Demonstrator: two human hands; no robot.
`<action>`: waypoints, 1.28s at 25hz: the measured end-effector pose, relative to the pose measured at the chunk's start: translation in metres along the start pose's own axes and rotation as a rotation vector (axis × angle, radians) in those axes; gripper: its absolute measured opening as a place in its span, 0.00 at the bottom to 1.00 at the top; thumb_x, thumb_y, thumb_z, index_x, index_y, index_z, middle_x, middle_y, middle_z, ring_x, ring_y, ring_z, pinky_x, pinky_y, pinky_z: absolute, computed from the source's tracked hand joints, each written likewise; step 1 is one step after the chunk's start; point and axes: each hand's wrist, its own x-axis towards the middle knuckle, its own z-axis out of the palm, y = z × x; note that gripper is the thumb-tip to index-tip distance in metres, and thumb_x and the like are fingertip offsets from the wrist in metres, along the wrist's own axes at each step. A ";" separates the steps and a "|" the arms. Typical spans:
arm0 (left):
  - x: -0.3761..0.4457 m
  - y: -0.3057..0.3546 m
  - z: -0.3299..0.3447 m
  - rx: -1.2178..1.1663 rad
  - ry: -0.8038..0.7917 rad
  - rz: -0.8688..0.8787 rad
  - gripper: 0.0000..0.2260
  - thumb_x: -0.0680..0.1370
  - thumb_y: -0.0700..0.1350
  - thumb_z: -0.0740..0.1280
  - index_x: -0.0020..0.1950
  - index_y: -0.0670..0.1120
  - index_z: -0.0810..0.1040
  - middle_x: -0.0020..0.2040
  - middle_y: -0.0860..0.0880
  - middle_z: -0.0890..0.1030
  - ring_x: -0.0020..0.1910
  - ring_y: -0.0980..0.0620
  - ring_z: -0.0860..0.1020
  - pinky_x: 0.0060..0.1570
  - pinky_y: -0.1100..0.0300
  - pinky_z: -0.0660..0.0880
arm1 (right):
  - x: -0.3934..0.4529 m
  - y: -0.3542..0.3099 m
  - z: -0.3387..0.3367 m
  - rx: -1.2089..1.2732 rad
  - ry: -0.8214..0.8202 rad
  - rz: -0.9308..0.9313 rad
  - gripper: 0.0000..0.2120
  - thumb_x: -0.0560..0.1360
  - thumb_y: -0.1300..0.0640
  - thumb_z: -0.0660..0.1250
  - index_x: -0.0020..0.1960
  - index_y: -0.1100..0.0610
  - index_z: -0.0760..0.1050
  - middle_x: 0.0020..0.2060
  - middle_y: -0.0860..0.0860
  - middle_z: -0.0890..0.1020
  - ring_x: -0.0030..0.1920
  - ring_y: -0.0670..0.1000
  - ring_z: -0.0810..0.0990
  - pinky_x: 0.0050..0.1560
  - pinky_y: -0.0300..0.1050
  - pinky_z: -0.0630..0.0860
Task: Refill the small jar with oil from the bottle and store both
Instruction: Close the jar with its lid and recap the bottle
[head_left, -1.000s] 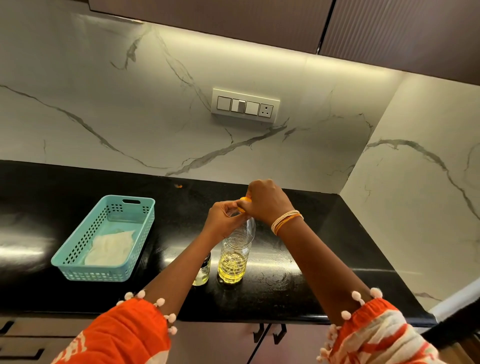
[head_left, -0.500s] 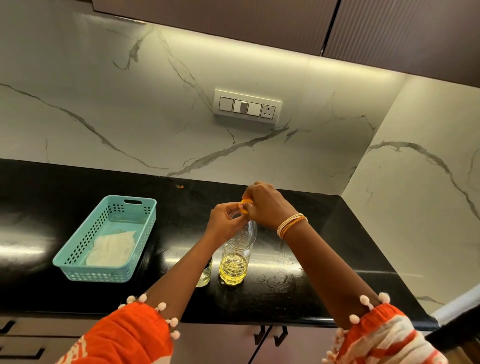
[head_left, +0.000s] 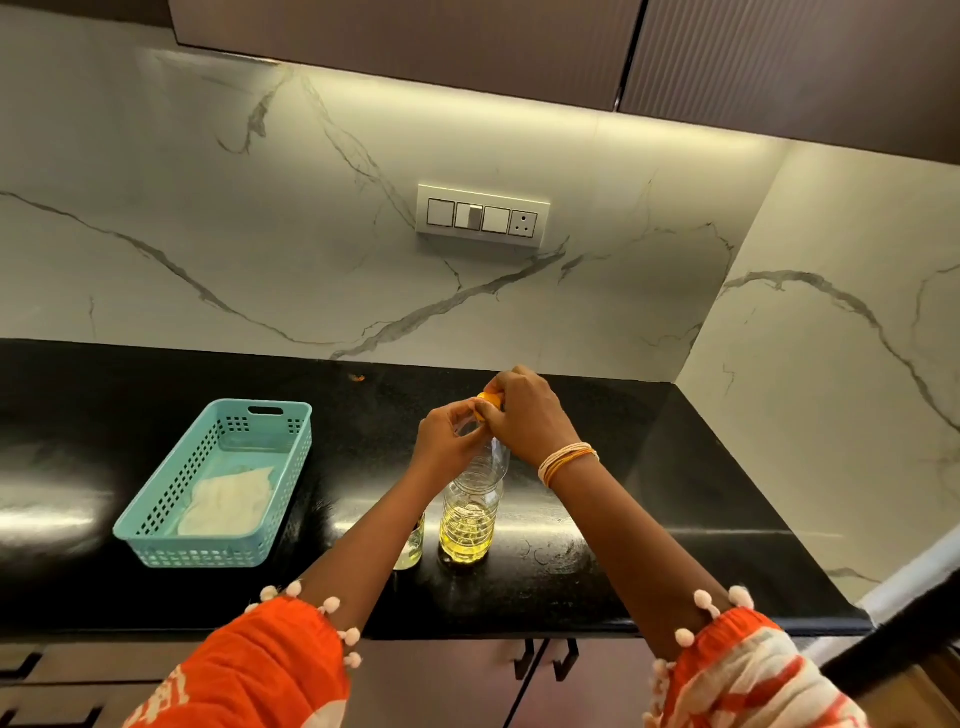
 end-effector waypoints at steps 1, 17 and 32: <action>-0.001 0.001 0.000 0.035 -0.007 0.006 0.15 0.75 0.42 0.72 0.61 0.42 0.78 0.56 0.44 0.83 0.56 0.49 0.81 0.50 0.68 0.77 | -0.003 0.001 0.003 0.033 0.024 0.008 0.17 0.76 0.50 0.67 0.59 0.60 0.77 0.54 0.56 0.78 0.53 0.54 0.78 0.54 0.43 0.76; -0.107 -0.066 -0.037 0.480 0.148 0.028 0.24 0.69 0.49 0.76 0.64 0.50 0.76 0.66 0.51 0.75 0.65 0.53 0.74 0.63 0.61 0.71 | -0.079 0.049 0.103 0.603 -0.050 0.365 0.41 0.62 0.46 0.78 0.70 0.50 0.62 0.62 0.48 0.70 0.63 0.48 0.71 0.63 0.47 0.72; -0.111 -0.102 -0.041 0.213 0.174 -0.430 0.33 0.69 0.44 0.77 0.70 0.48 0.67 0.66 0.46 0.75 0.66 0.47 0.72 0.60 0.57 0.69 | -0.085 0.051 0.146 0.620 -0.077 0.561 0.43 0.52 0.43 0.80 0.63 0.47 0.67 0.57 0.49 0.75 0.58 0.50 0.76 0.59 0.50 0.76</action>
